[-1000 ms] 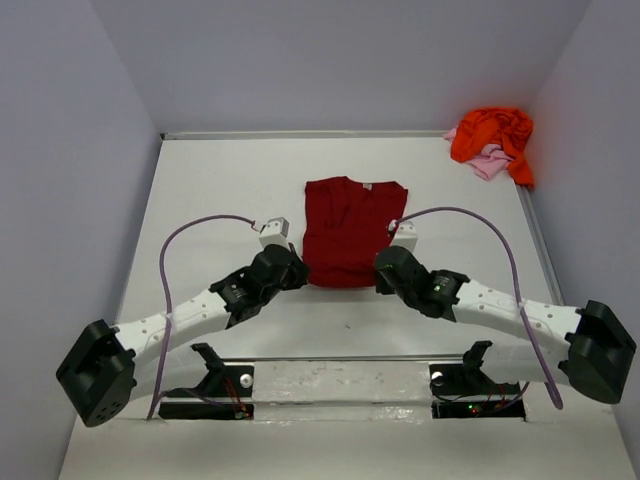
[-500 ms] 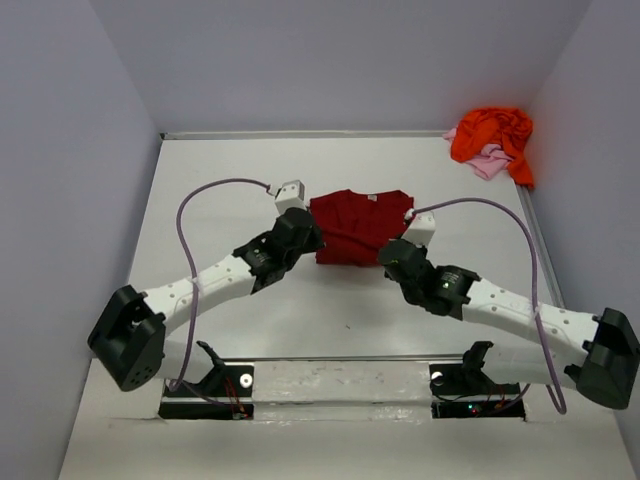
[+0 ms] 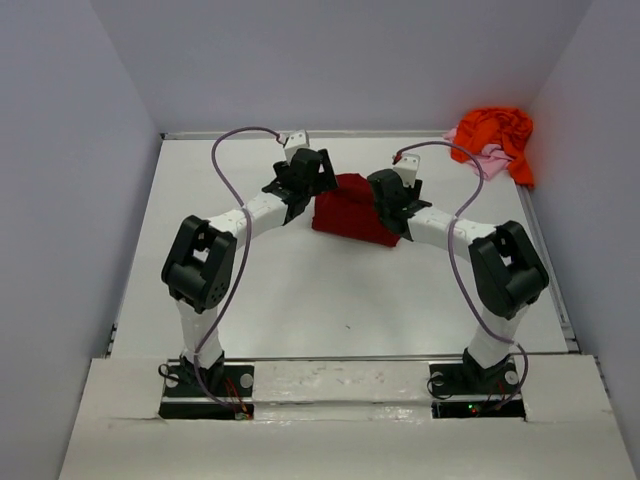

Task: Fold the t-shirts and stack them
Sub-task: Fold the tshirt

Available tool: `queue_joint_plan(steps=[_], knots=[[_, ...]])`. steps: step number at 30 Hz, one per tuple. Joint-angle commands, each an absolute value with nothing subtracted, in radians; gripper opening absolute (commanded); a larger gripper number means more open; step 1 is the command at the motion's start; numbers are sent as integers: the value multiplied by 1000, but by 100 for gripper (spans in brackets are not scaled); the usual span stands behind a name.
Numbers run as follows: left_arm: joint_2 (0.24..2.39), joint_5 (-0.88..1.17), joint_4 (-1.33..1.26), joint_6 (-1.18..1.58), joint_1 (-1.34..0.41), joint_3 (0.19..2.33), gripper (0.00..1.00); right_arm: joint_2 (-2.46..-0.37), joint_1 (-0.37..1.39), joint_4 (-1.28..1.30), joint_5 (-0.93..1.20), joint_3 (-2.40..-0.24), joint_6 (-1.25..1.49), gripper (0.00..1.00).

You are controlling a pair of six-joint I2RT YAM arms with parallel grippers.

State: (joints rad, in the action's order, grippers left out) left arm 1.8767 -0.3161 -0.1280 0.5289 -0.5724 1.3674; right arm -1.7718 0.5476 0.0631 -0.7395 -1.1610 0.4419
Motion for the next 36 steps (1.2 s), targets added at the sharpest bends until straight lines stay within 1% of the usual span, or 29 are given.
queue_joint_plan(steps=[1, 7, 9, 10, 12, 13, 16, 17, 18, 20, 21, 22, 25, 28, 32, 36], knots=[[1878, -333, -112, 503, -558, 1407, 99, -1835, 526, 14, -747, -1238, 354, 68], [1780, -315, -57, 500, -555, 1411, 99, -1784, 526, 20, -697, -1232, 338, 69], [1714, -295, -35, 491, -555, 1427, 99, -1776, 526, 20, -613, -1253, 299, 69], [1694, -287, -31, 480, -555, 1451, 99, -1778, 526, 38, -601, -1273, 290, 69], [1664, -278, 59, 457, -548, 1512, 99, -1798, 526, 52, -520, -1324, 240, 68], [1658, -273, 131, 446, -545, 1582, 99, -1811, 526, 73, -511, -1348, 239, 68], [1640, -275, 271, 394, -529, 1695, 99, -1867, 526, 132, -419, -1431, 228, 68], [1629, -279, 293, 370, -528, 1703, 99, -1874, 526, 147, -379, -1439, 229, 68], [1593, -311, 304, 335, -523, 1698, 99, -1882, 526, 146, -283, -1443, 222, 67], [1534, -337, 261, 298, -522, 1599, 99, -1899, 526, 173, -197, -1463, 207, 67], [1464, -348, 232, 285, -519, 1545, 99, -1926, 526, 198, -184, -1483, 199, 67], [1425, -348, 154, 279, -511, 1435, 99, -1942, 538, 237, -149, -1506, 140, 67], [1322, -316, 63, 310, -486, 1295, 99, -1976, 572, 336, -179, -1551, 51, 66], [1307, -290, 58, 319, -465, 1264, 99, -1935, 626, 402, -239, -1530, -30, 67], [1313, -243, 60, 339, -450, 1249, 99, -1902, 664, 405, -288, -1505, -118, 68], [1316, -187, 51, 359, -425, 1241, 99, -1890, 713, 433, -292, -1483, -173, 68]])
